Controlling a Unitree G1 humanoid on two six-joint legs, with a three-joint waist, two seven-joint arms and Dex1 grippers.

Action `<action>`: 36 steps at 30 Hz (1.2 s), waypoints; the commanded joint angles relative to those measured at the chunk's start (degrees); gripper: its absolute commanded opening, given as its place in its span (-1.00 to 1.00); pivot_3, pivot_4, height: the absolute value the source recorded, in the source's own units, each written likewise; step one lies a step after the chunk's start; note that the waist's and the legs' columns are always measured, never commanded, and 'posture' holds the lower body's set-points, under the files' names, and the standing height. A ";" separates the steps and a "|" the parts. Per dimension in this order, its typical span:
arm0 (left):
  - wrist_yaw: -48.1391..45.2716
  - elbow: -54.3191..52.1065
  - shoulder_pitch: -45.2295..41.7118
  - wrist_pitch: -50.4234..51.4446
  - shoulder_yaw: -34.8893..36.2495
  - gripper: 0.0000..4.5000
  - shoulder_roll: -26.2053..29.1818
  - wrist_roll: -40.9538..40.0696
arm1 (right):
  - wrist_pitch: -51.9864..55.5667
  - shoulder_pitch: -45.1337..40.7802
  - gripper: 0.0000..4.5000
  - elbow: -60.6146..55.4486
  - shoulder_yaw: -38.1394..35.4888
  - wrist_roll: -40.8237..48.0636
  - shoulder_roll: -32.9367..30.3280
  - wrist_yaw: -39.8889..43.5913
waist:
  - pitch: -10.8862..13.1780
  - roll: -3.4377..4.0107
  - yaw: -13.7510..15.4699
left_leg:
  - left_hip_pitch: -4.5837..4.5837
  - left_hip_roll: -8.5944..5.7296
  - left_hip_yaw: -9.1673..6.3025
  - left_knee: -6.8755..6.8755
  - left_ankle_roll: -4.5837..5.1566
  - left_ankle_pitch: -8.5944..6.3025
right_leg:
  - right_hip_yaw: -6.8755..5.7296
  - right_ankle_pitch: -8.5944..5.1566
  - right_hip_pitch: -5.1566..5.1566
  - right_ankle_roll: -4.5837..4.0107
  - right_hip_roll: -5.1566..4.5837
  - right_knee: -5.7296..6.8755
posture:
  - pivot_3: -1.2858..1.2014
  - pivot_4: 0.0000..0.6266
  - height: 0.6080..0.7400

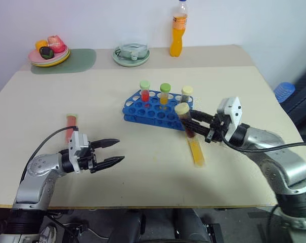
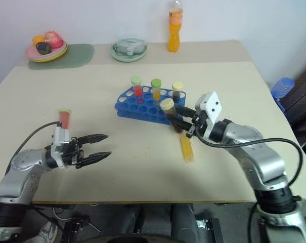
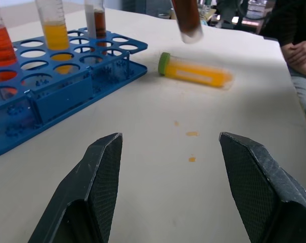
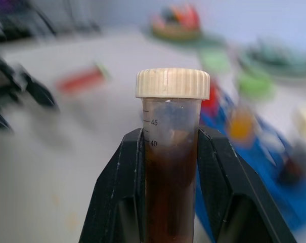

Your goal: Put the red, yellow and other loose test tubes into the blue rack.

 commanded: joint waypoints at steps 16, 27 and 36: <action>8.99 -3.96 -0.31 0.34 0.71 0.39 -5.91 -0.76 | -33.27 -4.53 -0.49 24.33 -0.88 -18.23 21.38 -9.49 | -0.01 0.05 -0.63 | 0.01 0.00 0.00 -0.03 -0.07 0.04 | 0.01 0.00 -0.10 -0.01 0.05 0.13 | 0.03 -0.52 1.00; 11.31 -3.01 -1.21 -0.31 1.09 0.39 -7.04 -0.63 | -39.82 -4.95 -0.49 32.28 -0.35 -22.64 25.56 -13.60 | -0.02 0.06 -0.74 | 0.03 -0.02 0.00 -0.03 -0.08 0.05 | 0.02 0.00 -0.10 -0.01 0.06 0.15 | 0.03 -0.52 1.00; 11.82 -3.03 -1.25 -0.27 0.93 0.39 -7.76 -0.64 | -46.76 -6.15 -0.49 40.53 -1.36 -24.01 27.24 -15.73 | -0.03 0.07 -0.86 | 0.10 0.00 0.00 -0.02 -0.11 0.06 | 0.03 0.00 -0.05 -0.01 0.11 0.18 | 0.03 -0.52 1.00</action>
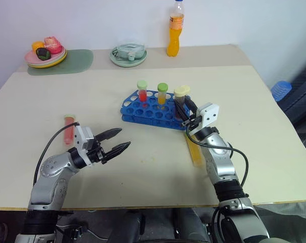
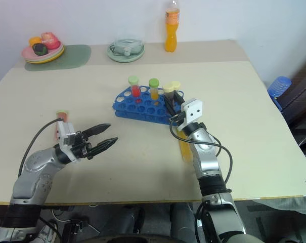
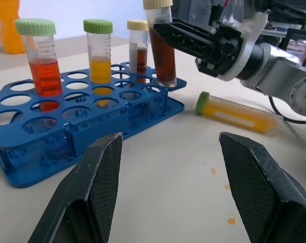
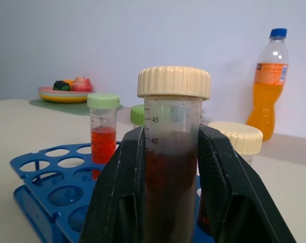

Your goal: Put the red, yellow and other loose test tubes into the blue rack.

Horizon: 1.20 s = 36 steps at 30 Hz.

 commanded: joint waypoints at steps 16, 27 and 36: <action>1.15 -2.27 -0.92 1.18 0.11 0.39 -0.45 -0.88 | -10.45 2.01 0.96 6.66 -3.10 -0.08 -2.69 2.57 | -0.05 -0.05 0.24 | 0.11 -0.02 0.00 0.02 0.00 0.00 | 0.00 0.00 0.12 0.00 0.01 -0.01 | 0.03 -0.52 1.00; -0.40 -0.12 -2.41 0.83 -1.13 0.39 -0.74 -0.50 | 12.10 13.77 0.96 -22.41 -1.99 0.00 -15.25 5.11 | -0.02 0.02 0.45 | 0.05 -0.01 0.00 -0.03 0.00 0.00 | 0.02 0.00 0.05 0.00 -0.05 -0.01 | 0.03 -0.52 1.00; -2.85 2.91 -4.09 0.35 -2.52 0.39 -1.45 0.28 | 59.93 21.01 0.96 -50.70 -5.71 12.61 -30.92 6.30 | -0.02 0.03 0.51 | 0.01 -0.02 0.00 0.02 0.01 -0.01 | 0.05 0.00 0.08 0.00 -0.09 -0.06 | 0.03 -0.52 1.00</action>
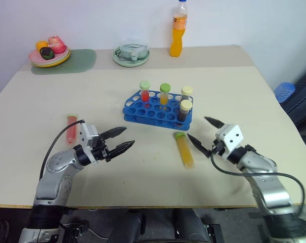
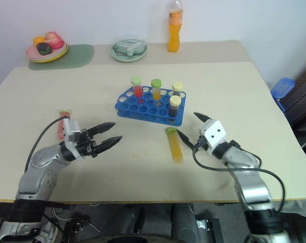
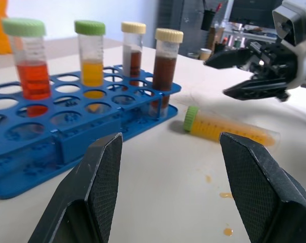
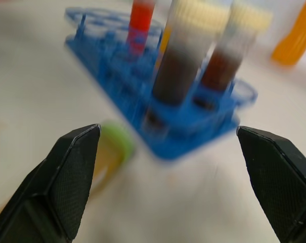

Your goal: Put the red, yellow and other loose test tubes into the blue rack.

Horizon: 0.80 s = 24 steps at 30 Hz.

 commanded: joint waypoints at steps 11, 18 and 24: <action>-2.85 1.87 -1.71 -0.46 -1.49 0.39 0.15 0.37 | 70.87 -29.43 0.96 -2.75 -7.56 14.38 8.09 -13.46 | 0.00 -0.01 0.25 | -0.12 0.02 -0.07 -0.02 0.00 0.00 | -0.02 0.01 -0.07 -0.02 -0.03 -0.06 | 0.03 -0.52 1.00; -2.78 -0.30 -0.45 0.63 -0.76 0.39 1.41 0.01 | 73.03 -31.50 0.96 -1.02 -8.58 22.02 11.21 -20.14 | 0.00 -0.02 0.53 | -0.18 -0.02 -0.05 -0.02 0.01 0.00 | -0.04 0.01 -0.15 -0.01 -0.06 -0.04 | 0.03 -0.52 1.00; -2.66 -1.20 0.57 1.36 -0.45 0.39 1.99 -0.27 | 73.03 -30.77 0.96 -0.67 -6.52 32.07 9.20 -26.66 | 0.00 -0.02 0.19 | -0.17 -0.01 -0.05 -0.02 0.01 0.00 | -0.04 0.01 -0.15 -0.01 -0.05 -0.03 | 0.03 -0.52 1.00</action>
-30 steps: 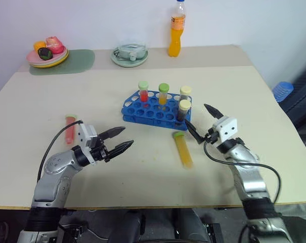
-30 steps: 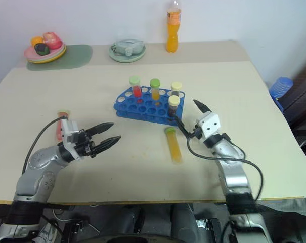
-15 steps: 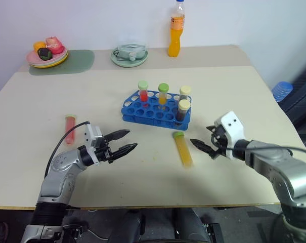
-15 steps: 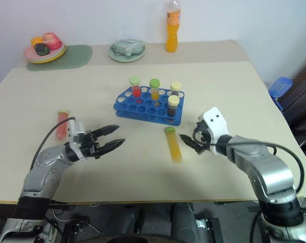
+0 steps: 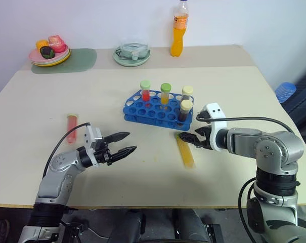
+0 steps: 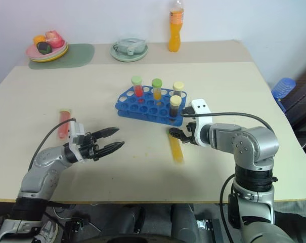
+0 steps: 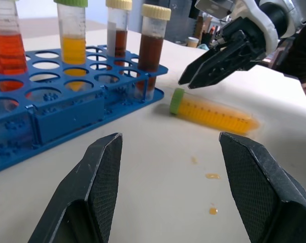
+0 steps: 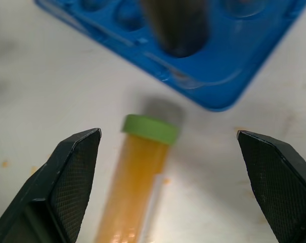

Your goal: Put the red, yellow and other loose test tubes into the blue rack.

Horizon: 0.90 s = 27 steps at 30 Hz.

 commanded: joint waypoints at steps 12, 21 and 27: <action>0.48 -2.87 0.69 0.76 0.93 0.39 1.00 -0.56 | 0.35 0.55 0.96 1.77 0.10 17.78 0.81 -22.82 | 0.00 0.00 -0.41 | 0.00 0.01 -0.01 -0.01 0.00 0.00 | 0.00 0.00 0.00 0.00 0.01 0.01 | 0.03 -0.52 1.00; 1.35 -4.28 1.35 1.96 0.98 0.39 1.05 -0.67 | 0.35 -0.13 0.96 4.84 2.64 24.74 -0.74 -30.36 | 0.00 0.00 -0.49 | 0.01 0.02 -0.01 -0.02 0.00 0.00 | 0.00 0.00 -0.01 0.00 0.02 0.02 | 0.03 -0.52 1.00; 2.51 -5.37 2.46 2.11 0.49 0.39 0.13 -0.61 | 0.35 0.59 0.96 6.23 5.31 27.98 -2.32 -32.51 | -0.01 0.00 -0.40 | 0.02 0.02 -0.01 -0.01 0.00 0.00 | 0.00 0.00 0.03 0.00 0.01 0.00 | 0.03 -0.52 1.00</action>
